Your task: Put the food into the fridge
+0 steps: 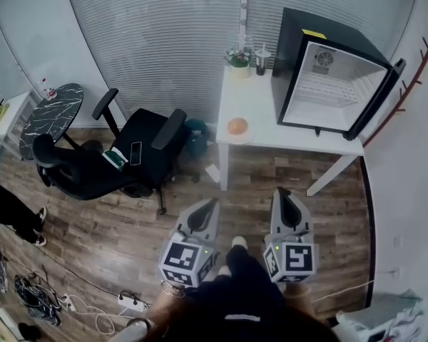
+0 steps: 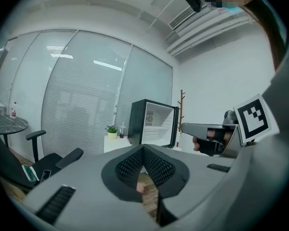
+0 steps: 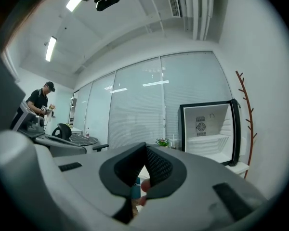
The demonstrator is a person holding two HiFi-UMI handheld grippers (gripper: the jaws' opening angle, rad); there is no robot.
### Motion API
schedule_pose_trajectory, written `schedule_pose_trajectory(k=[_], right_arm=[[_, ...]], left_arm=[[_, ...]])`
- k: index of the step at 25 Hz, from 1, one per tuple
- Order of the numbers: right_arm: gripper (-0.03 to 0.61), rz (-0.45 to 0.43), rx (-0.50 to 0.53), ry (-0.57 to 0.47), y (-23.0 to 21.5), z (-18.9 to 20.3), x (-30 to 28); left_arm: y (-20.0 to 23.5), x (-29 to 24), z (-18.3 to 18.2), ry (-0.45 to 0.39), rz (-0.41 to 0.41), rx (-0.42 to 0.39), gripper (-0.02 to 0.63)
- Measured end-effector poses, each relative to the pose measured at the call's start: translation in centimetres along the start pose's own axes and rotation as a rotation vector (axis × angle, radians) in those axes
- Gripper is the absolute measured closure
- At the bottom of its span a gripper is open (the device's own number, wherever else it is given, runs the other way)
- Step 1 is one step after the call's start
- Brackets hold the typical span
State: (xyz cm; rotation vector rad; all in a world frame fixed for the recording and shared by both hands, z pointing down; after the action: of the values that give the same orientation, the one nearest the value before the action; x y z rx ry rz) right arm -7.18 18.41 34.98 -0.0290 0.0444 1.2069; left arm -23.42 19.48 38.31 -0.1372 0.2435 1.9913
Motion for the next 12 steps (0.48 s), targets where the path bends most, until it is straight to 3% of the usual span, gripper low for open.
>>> schedule_pose_trajectory(k=[12], right_arm=[[0.581,-0.038,-0.025,0.01,-4.1,0.5,-6.0]], left_arm=[[0.6,-7.0,-1.5,0.008,-0.016,-0.012,0.609]])
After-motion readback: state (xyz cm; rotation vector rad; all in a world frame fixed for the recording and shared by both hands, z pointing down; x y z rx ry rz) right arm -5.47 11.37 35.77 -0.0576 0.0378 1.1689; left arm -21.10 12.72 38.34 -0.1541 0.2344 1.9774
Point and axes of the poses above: the fingertips, and each gripper's own axes: x backward along the fingers, y to its left, z out of its underside, the point moved 3 cm from there along x, backward along the fingers, and after that the axes turned 6 degrees about -z, right-handed, at the moved point
